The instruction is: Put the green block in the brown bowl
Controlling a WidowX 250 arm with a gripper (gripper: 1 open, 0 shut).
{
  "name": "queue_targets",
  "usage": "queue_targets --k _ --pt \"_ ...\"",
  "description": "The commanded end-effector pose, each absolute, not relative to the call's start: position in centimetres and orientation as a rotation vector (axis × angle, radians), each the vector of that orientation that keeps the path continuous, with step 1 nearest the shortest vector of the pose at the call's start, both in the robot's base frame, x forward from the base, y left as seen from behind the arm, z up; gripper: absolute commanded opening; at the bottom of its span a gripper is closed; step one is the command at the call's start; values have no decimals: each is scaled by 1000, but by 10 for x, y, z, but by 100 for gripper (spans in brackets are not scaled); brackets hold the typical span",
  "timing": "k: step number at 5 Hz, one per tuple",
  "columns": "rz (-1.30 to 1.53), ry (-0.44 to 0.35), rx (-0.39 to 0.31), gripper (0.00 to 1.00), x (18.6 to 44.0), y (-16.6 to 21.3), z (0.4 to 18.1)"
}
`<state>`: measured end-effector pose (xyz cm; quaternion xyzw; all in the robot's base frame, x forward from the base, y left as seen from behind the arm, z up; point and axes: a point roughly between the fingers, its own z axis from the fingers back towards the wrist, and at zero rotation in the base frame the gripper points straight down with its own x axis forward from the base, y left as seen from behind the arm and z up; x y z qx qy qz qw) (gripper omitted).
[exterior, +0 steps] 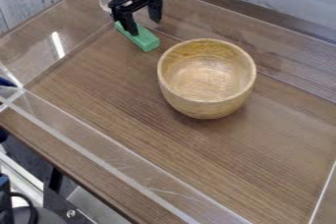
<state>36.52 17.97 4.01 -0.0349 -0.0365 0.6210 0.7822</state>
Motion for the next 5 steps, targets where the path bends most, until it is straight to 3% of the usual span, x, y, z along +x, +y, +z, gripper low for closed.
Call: queue_targets --k 1,5 --pt "1338 -142 -65 100 370 185 48" --pt "1347 -171 -3 100 368 187 18"
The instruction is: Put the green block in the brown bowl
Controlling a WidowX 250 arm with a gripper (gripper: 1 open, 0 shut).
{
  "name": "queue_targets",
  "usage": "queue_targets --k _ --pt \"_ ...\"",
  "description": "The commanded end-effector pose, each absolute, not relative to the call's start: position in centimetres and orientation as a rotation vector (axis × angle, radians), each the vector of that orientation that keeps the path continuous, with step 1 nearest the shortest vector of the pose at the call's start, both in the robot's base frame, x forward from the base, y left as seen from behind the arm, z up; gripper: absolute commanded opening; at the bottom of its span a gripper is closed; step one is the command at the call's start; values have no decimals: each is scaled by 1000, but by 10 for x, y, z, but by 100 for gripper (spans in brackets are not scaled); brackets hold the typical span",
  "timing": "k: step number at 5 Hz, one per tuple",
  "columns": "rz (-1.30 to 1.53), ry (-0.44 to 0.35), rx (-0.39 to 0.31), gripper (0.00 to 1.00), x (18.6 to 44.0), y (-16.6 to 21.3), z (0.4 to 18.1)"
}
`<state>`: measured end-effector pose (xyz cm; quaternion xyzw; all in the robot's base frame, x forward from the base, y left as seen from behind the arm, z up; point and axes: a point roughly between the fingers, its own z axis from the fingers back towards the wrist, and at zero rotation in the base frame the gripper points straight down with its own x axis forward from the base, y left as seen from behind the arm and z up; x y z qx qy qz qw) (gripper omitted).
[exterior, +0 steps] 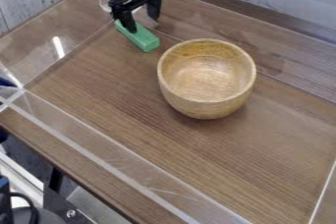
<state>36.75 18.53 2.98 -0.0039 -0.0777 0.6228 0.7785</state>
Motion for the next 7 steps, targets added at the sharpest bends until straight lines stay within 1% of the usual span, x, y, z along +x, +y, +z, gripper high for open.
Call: queue_targets --k 1,5,7 --pt "1350 -173 6 100 368 187 12" --pt "1347 -185 54 100 359 186 -13" --pt "1337 -192 80 100 356 183 -15"
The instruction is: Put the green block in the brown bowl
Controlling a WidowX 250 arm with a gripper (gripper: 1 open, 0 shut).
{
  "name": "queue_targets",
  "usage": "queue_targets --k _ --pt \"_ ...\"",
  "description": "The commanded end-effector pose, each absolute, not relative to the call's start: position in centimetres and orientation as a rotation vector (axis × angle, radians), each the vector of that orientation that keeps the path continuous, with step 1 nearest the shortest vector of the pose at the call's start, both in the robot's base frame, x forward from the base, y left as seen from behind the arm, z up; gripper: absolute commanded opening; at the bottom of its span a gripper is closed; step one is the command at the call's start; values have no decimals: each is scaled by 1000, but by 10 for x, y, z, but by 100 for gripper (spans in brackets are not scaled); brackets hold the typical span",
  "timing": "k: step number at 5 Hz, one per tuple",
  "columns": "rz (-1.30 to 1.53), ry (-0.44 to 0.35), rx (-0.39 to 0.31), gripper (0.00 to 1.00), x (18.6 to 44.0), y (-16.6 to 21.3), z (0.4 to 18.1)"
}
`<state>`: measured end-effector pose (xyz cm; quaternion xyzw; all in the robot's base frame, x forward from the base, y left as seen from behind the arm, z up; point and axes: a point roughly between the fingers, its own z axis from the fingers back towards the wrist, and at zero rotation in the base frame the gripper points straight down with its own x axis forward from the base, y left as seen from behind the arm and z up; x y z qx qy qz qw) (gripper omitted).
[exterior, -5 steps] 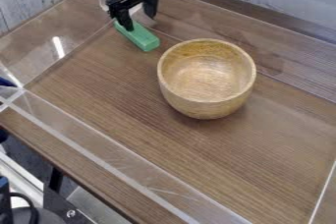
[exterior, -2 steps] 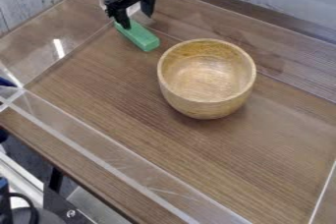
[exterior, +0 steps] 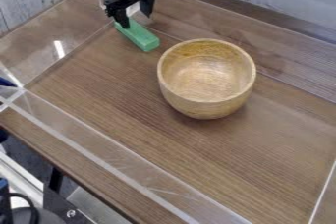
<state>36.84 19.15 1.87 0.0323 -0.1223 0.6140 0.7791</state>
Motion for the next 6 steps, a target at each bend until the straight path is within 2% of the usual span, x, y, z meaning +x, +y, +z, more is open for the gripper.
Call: queue_targets --k 1,6 --pt "1332 -194 92 100 355 182 -15" --pt "1302 -191 165 100 352 173 -5"
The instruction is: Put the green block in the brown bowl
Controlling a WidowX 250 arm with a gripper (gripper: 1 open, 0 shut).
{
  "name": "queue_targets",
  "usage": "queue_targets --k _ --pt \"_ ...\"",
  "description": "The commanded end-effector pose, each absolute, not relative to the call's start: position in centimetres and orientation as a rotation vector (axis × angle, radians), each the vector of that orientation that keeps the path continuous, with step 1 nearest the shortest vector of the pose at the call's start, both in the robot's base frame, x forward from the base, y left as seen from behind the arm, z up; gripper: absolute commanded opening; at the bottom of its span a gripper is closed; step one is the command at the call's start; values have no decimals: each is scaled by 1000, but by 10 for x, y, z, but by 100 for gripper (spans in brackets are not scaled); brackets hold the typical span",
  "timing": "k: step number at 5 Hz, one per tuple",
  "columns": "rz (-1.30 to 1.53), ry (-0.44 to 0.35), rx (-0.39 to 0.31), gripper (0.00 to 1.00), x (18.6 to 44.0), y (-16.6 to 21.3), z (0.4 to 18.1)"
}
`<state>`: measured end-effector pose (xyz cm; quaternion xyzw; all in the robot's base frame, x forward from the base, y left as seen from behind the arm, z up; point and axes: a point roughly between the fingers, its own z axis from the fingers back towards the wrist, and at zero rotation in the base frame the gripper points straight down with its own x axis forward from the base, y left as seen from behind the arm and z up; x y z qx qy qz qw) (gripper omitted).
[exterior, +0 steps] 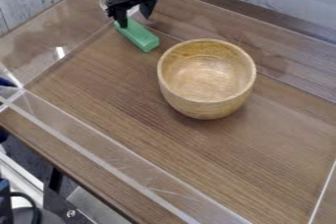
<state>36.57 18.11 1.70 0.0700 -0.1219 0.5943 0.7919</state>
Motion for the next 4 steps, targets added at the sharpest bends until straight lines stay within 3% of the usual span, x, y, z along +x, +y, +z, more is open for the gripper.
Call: queue_targets --k 1,2,3,4 --pt "1298 -186 176 100 352 172 -3" --pt "1295 -182 187 100 353 171 0" --pt "1291 -182 187 0 355 170 12" --pt "1284 -181 187 0 357 169 22"
